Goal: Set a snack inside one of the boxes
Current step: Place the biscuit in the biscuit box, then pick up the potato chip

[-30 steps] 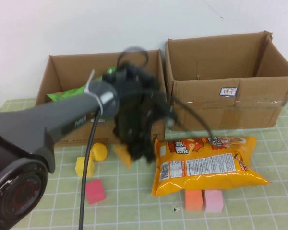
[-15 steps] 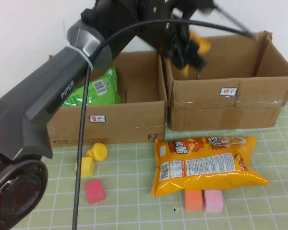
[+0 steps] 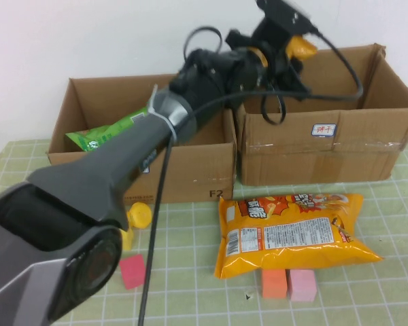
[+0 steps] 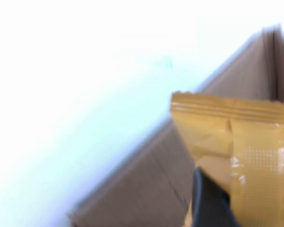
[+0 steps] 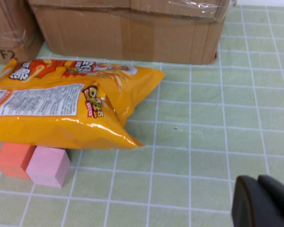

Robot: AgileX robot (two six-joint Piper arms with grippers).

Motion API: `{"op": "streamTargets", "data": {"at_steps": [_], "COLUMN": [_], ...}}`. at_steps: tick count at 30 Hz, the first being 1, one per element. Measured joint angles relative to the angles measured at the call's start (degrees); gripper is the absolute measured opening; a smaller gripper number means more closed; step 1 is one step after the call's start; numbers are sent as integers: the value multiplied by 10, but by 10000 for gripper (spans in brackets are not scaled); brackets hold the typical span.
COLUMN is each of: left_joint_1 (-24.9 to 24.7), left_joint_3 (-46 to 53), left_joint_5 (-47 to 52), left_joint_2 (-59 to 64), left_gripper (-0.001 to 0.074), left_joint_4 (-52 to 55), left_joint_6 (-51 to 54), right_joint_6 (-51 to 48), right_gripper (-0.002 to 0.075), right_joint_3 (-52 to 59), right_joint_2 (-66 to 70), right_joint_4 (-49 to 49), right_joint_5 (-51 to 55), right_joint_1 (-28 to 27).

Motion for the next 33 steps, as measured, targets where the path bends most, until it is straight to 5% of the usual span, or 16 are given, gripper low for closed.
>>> {"op": "streamTargets", "data": {"at_steps": [4,9,13,22,33], "left_joint_1": [-9,-13,-13,-13,-13], "left_joint_3": [0,-1,-10,-73,-80], "left_joint_5": [-1,41,156,379,522], "left_joint_2": [8,-1,-15,-144,-321], "left_gripper": [569,665,556,59,0], "left_joint_4": [4,28,56,155,128], "left_joint_6": [-17,-23,-23,-9,28], "right_joint_6": [0,0,0,0,-85], "right_gripper": [-2,-2,-2,-2,0], "right_joint_3": [0,0,0,0,0], "right_joint_2": [0,0,0,0,0], "right_joint_4": [0,-2,-3,6,93], "right_joint_5": [2,2,2,8,30], "right_joint_1": [0,0,0,0,0]}}
